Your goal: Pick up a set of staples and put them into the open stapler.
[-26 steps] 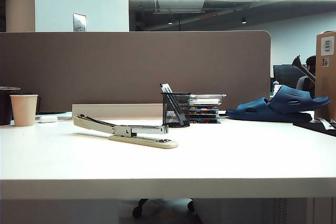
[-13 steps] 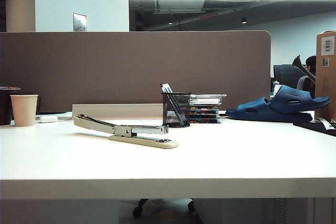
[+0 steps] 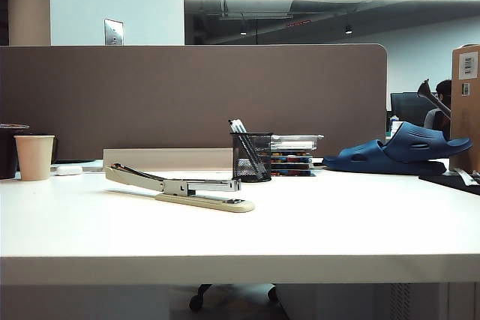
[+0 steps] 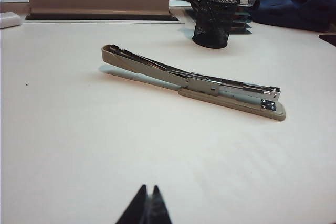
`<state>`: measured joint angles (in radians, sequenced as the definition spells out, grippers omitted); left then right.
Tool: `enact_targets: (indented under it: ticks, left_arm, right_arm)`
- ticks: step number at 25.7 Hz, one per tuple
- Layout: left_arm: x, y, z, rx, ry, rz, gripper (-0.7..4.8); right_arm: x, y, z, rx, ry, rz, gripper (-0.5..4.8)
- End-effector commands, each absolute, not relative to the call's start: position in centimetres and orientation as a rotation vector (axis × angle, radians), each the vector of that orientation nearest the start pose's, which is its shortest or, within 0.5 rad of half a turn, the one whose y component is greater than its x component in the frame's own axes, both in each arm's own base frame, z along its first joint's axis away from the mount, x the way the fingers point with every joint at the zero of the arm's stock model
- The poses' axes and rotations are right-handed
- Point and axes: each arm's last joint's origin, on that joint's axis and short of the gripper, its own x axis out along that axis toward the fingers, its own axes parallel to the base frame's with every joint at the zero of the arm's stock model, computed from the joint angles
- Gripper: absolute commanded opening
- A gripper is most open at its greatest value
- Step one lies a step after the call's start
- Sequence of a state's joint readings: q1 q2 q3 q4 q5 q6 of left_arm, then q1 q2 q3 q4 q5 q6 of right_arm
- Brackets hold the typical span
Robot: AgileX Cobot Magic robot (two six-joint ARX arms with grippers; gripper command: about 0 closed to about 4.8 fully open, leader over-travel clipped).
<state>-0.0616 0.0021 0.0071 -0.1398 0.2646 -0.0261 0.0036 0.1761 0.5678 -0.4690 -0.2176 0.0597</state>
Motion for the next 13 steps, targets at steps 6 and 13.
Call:
enact_targets:
  ticks: [6,13]
  left_arm:
    - [9.6,-1.2,15.7,0.023,0.085,-0.282,-0.06]
    - [9.6,-1.2,16.1,0.05,0.037,-0.281,-0.06]
  right_arm:
    - [6.7,0.6,23.7,0.079,-0.022,0.216,-0.09]
    - [8.4,0.6,20.7,0.078,-0.035,0.205,-0.09]
